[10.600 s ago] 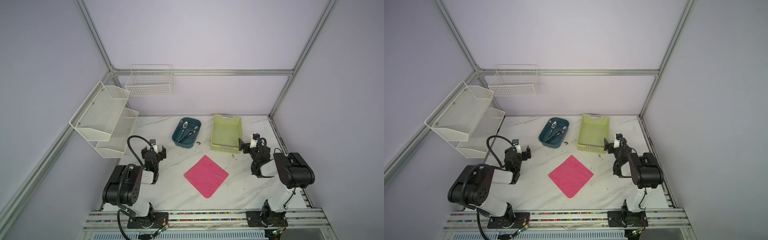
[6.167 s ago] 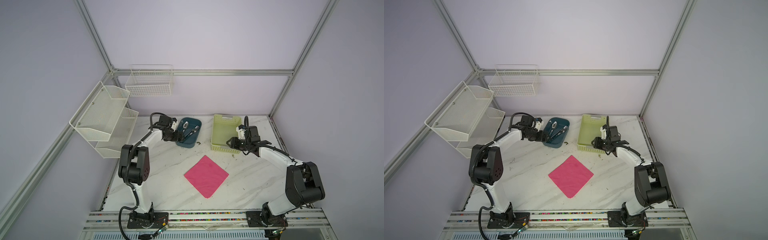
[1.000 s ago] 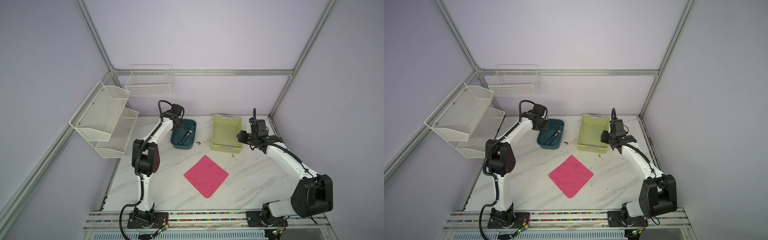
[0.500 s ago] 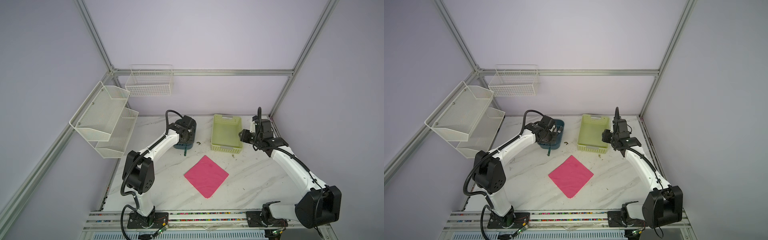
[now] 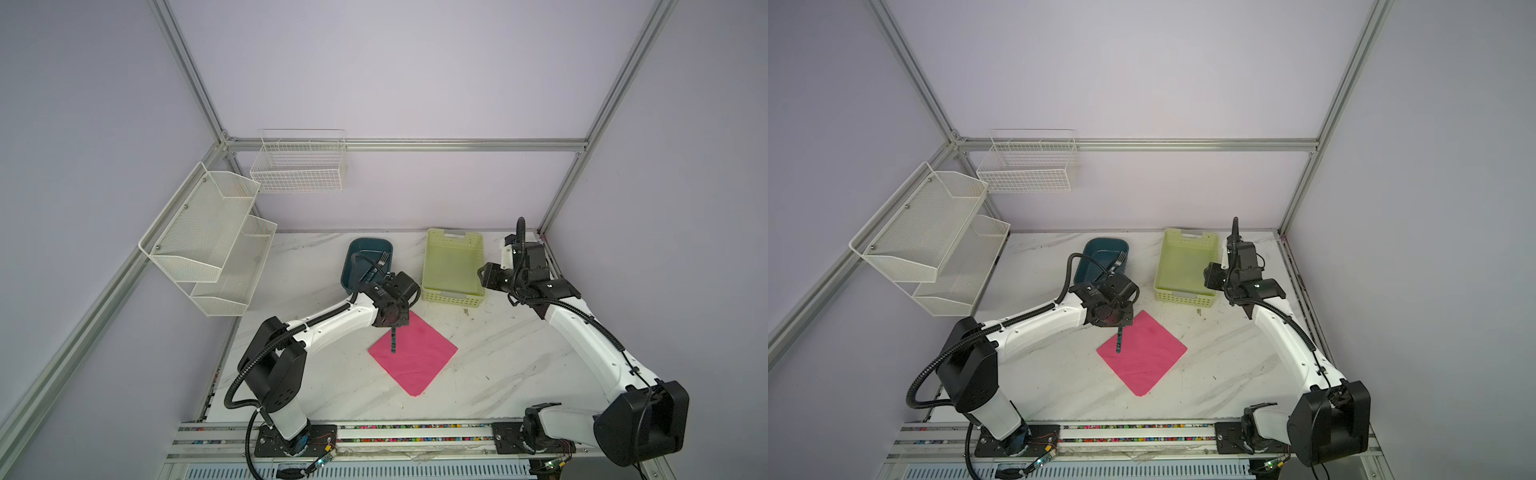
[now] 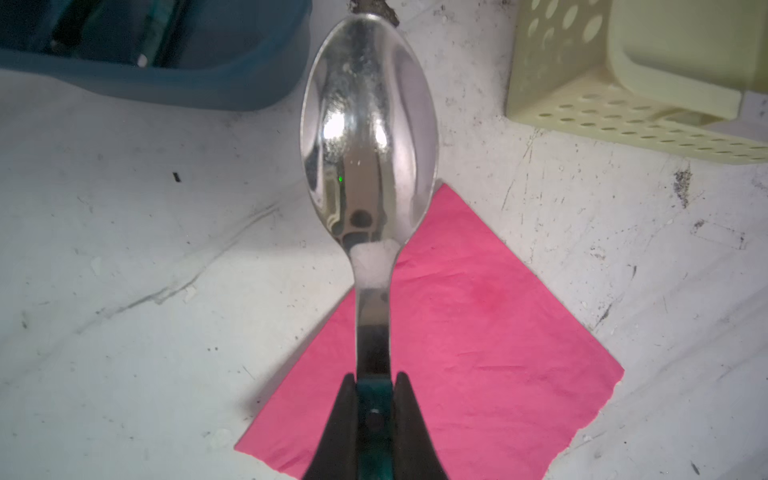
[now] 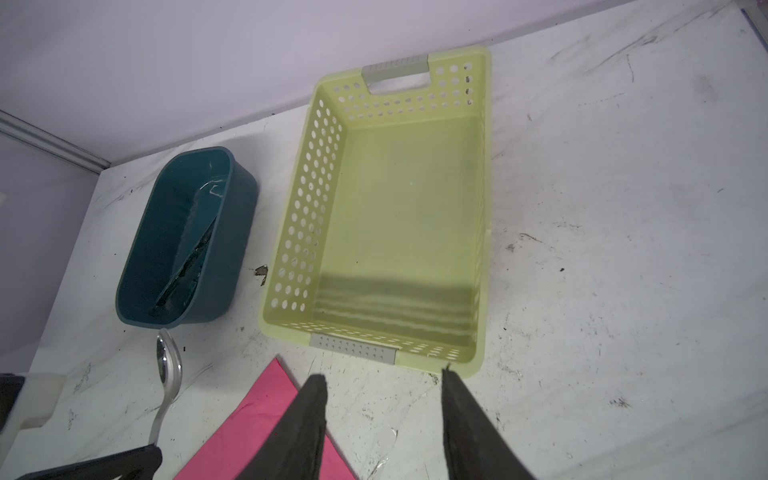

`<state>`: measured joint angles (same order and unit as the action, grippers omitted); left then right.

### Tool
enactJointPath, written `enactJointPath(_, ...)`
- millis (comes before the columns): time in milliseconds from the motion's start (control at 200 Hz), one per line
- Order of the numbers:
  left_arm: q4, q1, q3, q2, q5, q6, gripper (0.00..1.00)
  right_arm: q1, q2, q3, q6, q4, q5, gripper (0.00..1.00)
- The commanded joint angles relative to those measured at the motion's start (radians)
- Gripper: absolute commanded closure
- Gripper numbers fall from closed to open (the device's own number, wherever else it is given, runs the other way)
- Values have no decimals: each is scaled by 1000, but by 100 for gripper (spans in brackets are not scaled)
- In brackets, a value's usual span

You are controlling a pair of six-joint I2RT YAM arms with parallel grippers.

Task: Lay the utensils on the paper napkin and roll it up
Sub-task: 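Carry the spoon over the pink napkin and lower it with the left gripper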

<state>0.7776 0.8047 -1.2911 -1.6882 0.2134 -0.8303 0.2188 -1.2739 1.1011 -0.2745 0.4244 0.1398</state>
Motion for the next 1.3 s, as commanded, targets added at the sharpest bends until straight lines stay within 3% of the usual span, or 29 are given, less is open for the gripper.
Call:
enactJointPath(0, -38, 53, 50, -1, 52, -142, 100, -3, 29, -8, 19, 20, 12, 52)
enactJointPath(270, -64, 118, 50, -89, 55, -181, 100, -3, 34, -7, 23, 17, 15, 52)
enactJointPath(1295, -110, 79, -10, -210, 92, -76, 100, -3, 42, -7, 31, 20, 14, 51)
